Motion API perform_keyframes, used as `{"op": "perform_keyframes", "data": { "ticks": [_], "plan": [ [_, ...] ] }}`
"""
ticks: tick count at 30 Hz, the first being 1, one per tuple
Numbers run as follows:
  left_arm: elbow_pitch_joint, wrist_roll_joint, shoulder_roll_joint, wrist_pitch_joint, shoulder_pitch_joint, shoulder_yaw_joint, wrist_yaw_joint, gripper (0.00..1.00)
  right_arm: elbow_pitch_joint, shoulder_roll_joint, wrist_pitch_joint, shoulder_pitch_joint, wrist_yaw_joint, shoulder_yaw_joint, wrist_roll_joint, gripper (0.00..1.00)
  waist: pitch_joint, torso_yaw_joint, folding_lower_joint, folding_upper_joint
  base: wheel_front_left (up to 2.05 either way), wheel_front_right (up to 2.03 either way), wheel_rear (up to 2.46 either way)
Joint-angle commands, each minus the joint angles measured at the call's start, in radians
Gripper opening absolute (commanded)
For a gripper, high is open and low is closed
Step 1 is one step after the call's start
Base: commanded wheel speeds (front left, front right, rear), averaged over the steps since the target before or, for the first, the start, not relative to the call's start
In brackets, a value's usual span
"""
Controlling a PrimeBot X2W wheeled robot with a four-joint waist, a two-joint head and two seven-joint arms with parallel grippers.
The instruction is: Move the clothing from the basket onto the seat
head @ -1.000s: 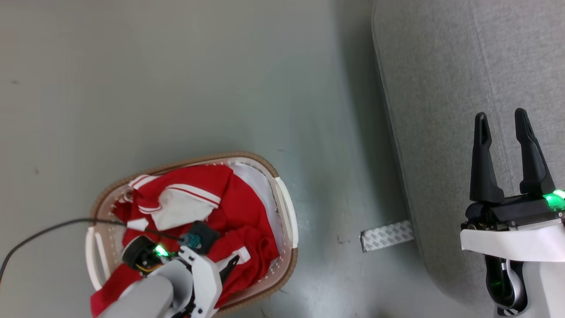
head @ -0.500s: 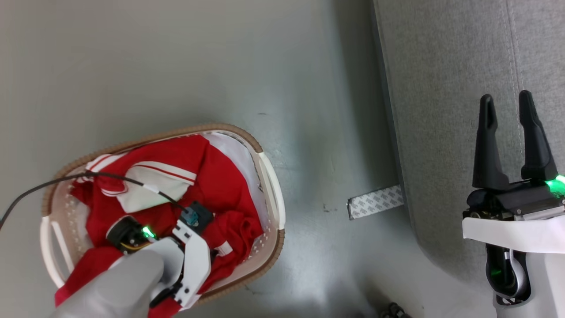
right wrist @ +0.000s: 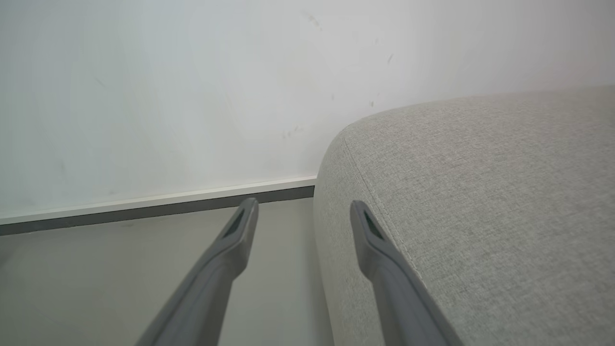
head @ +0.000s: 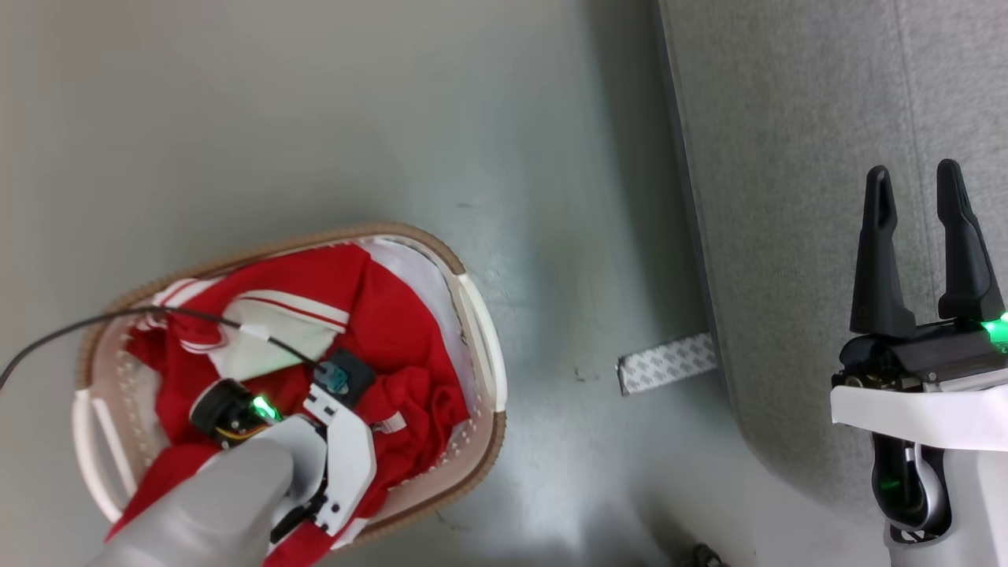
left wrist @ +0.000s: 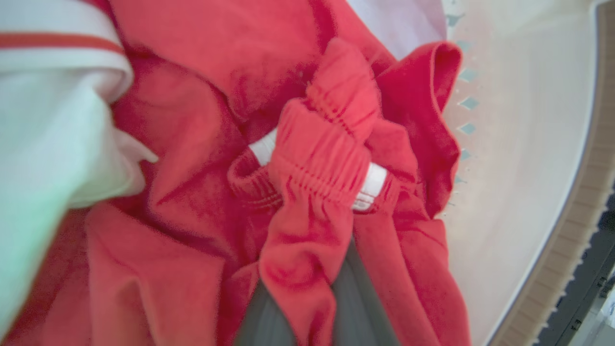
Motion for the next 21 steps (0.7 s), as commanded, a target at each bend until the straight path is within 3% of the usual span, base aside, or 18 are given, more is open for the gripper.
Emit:
{"op": "perform_keyframes", "data": {
  "ticks": [1, 9, 21],
  "plan": [
    [0.005, -0.013, -0.001, -0.009, 0.009, 0.001, 0.002, 0.0, 0.003, -0.002, -0.003, -0.002, -0.002, -0.002, -0.01, 1.0, -0.023, 0.013, -0.0001, 0.0, 0.0, 0.0, 0.0],
    [0.008, -0.085, -0.056, -0.135, 0.087, -0.01, 0.002, 0.0, 0.001, -0.002, -0.003, 0.027, -0.002, -0.002, -0.047, 1.0, -0.184, 0.063, -0.0001, 0.0, 0.0, 0.0, 0.0],
    [-0.039, -0.159, -0.114, -0.312, 0.193, -0.012, 0.002, 0.0, 0.079, -0.003, -0.003, 0.098, -0.002, 0.009, -0.101, 1.0, -0.512, 0.192, -0.0001, 0.0, 0.0, 0.0, 0.0]
  ]
}}
